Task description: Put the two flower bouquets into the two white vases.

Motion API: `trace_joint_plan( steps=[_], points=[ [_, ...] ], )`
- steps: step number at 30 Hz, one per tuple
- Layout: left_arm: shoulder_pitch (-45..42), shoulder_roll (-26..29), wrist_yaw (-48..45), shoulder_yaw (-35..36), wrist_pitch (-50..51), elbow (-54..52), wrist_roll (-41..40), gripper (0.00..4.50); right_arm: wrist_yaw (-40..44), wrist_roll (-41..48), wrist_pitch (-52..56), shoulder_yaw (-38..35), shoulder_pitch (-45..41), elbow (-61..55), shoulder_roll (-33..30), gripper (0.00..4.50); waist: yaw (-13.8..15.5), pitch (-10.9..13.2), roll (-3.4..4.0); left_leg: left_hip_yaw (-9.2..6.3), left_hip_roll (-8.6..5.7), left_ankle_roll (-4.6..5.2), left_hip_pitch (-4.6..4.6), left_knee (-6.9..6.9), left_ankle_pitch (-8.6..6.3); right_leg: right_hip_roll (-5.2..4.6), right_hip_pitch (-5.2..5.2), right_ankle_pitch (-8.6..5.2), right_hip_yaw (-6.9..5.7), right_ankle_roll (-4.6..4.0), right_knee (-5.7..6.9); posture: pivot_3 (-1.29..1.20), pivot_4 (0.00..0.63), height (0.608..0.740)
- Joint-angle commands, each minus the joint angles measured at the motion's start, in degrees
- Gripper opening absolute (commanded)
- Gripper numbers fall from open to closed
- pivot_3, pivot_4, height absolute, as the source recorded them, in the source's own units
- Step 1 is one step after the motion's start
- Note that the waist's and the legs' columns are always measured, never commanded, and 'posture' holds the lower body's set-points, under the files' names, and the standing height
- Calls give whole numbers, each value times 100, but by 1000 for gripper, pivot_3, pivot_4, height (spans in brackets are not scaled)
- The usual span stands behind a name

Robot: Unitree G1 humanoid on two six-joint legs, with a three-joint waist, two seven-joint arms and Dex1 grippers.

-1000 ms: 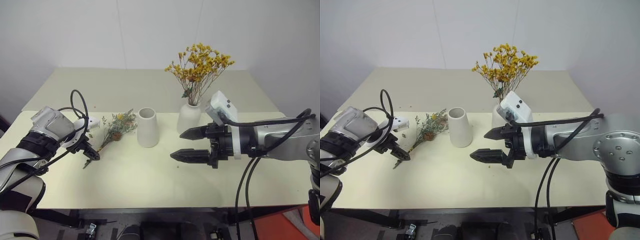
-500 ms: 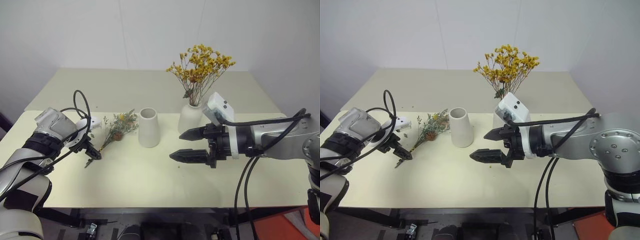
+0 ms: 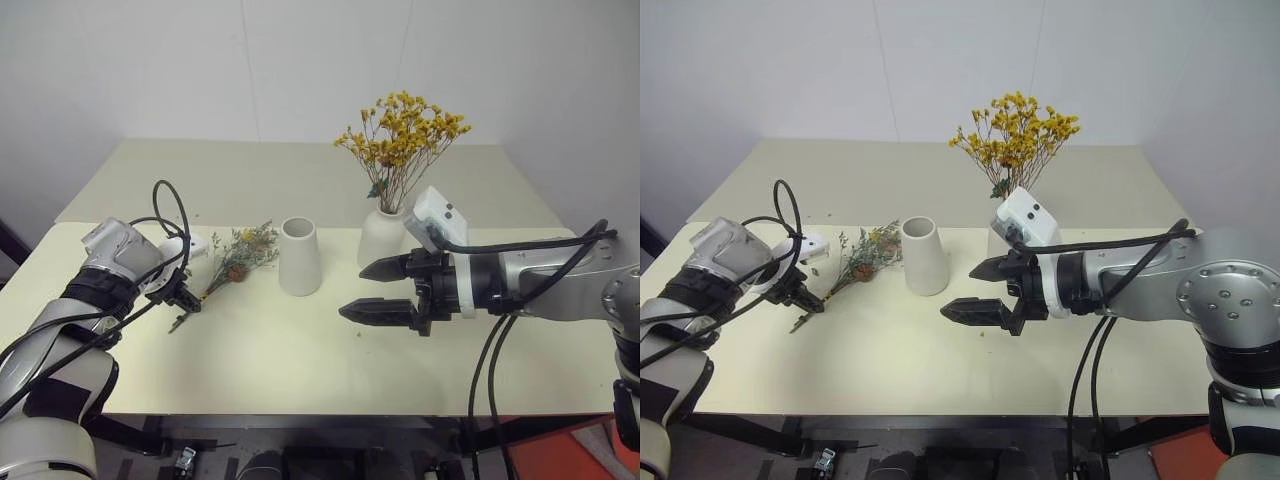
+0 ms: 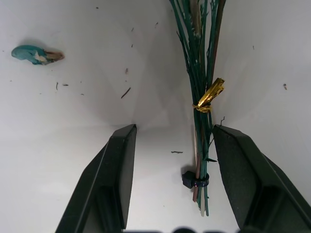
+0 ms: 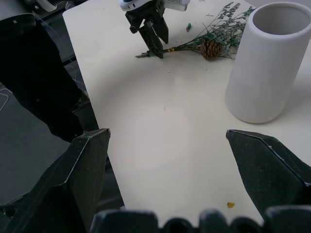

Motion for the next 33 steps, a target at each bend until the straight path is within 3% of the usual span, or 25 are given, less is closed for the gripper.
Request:
trace_joint_plan(
  steps=[1, 4, 10, 25, 33],
  points=[
    [185, -197, -5, 22, 0, -94, -43, 2475, 5, -48, -85, -97, -9, -28, 4, 4500, 8, 0, 0, 0, 0, 0, 0, 0, 0, 0, 0, 0, 0, 0, 0, 0, 150, 740],
    [174, -256, -29, 90, 64, -71, -40, 1809, 1, -79, -83, -94, -9, -25, 25, 4500, 14, -1, 0, 0, 0, 0, 0, 0, 0, 0, 0, 0, 0, 0, 0, 0, 150, 740],
    [291, -257, -113, 57, 58, -172, 43, 6, -13, -110, -77, -101, -8, -28, 56, 4500, 0, -3, 3, 0, 0, 0, 0, 0, 0, 0, 0, 1, 0, -1, -1, 0, 150, 740],
    [488, -165, 72, 276, 142, -544, 113, 6, -4, -153, -71, -99, -18, -9, 85, 4500, -13, -24, 29, 1, 0, 0, 2, -1, 0, 1, 1, -8, 1, 12, 0, 0, 150, 740],
    [58, -427, 1378, 1106, 125, -101, 167, 6, 59, -217, -60, -116, -11, -16, 75, 4500, -13, -23, 27, -2, 2, 0, 3, 2, 0, 3, 0, -15, -1, 26, 3, 0, 150, 740]
  ],
)
